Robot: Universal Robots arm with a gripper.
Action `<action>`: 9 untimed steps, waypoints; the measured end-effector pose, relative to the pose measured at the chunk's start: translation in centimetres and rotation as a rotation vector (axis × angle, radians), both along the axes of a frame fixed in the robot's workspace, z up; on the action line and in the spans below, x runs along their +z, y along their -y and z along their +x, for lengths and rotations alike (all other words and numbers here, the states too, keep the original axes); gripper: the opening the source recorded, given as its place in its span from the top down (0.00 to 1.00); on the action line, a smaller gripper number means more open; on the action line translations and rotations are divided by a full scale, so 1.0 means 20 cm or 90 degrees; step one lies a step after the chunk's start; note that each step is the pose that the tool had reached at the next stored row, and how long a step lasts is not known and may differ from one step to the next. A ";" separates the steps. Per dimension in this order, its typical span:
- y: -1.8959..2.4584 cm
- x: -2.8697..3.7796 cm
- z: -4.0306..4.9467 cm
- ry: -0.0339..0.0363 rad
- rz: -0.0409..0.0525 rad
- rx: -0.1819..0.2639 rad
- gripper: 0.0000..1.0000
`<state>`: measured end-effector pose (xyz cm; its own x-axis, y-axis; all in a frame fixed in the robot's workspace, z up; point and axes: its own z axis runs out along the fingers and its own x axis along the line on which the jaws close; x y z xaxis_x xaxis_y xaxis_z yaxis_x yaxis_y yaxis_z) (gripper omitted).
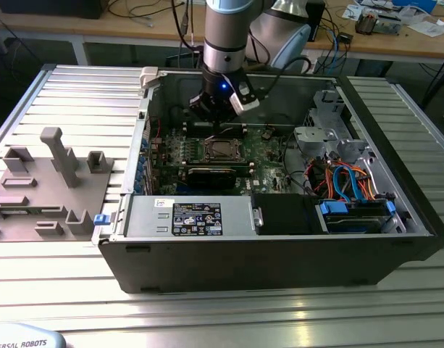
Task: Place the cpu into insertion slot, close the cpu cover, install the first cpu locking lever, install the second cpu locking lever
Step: 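Install the first cpu locking lever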
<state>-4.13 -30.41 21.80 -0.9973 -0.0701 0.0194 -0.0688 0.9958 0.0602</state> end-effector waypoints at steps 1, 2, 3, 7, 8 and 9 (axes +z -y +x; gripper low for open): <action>0.000 -0.002 0.006 -0.0001 0.0000 0.000 0.89; 0.000 -0.004 0.012 0.0000 -0.0001 0.000 0.89; 0.000 -0.006 0.018 -0.0001 -0.0001 0.000 0.89; 0.000 -0.015 0.041 -0.0002 0.0000 0.000 0.89; 0.000 -0.017 0.047 -0.0002 -0.0001 0.000 0.89; 0.000 -0.019 0.053 -0.0003 -0.0001 0.000 0.89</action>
